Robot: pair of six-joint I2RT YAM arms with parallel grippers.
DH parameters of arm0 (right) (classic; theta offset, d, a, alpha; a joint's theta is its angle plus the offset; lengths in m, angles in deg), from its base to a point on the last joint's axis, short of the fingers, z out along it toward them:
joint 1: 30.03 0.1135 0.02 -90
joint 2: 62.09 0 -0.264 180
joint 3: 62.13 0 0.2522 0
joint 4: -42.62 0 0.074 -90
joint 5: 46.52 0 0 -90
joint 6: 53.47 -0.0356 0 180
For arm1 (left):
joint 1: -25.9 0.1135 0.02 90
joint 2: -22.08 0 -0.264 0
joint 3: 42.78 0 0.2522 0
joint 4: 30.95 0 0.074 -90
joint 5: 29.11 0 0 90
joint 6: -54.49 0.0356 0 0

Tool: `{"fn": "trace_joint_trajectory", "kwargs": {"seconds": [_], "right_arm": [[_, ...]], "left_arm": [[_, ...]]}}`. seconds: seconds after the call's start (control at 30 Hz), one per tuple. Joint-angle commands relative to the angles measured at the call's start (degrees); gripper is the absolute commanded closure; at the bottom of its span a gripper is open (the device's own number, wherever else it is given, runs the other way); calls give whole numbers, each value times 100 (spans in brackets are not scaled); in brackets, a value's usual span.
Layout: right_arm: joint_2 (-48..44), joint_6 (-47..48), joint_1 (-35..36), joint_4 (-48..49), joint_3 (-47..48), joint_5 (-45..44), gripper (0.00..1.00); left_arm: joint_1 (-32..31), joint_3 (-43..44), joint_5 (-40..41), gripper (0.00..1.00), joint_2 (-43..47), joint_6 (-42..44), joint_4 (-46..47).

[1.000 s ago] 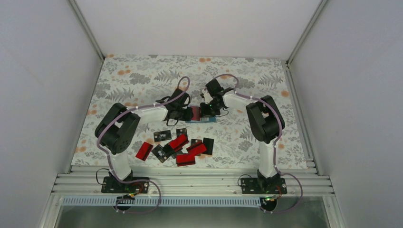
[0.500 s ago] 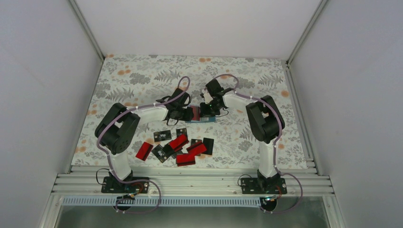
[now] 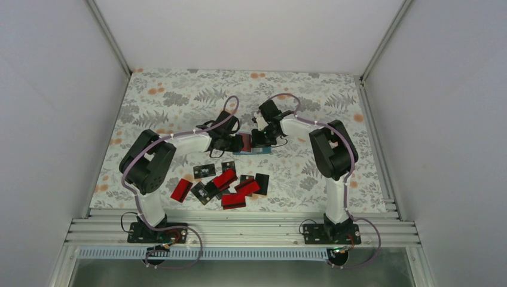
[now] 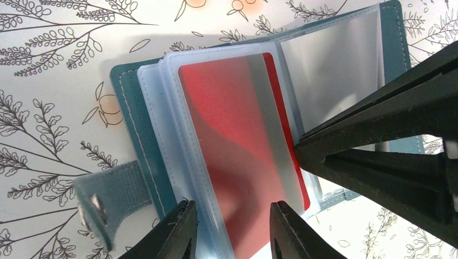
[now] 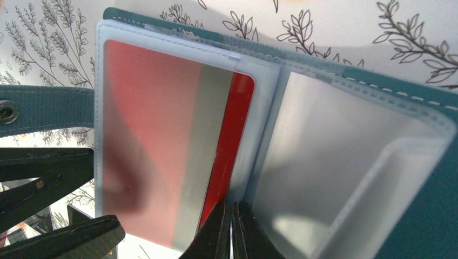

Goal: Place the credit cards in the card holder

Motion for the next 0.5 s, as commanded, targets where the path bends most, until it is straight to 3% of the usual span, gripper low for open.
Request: {"fn": "trace_joint_trajectory", "kwargs": {"seconds": [0.0, 0.47], "right_arm": [[227, 27, -2, 21, -96, -67, 96], [223, 30, -7, 18, -100, -62, 96]], "left_arm": [[-18, 147, -134, 65, 11, -15, 21], [-78, 217, -164, 66, -66, -39, 25]]}}
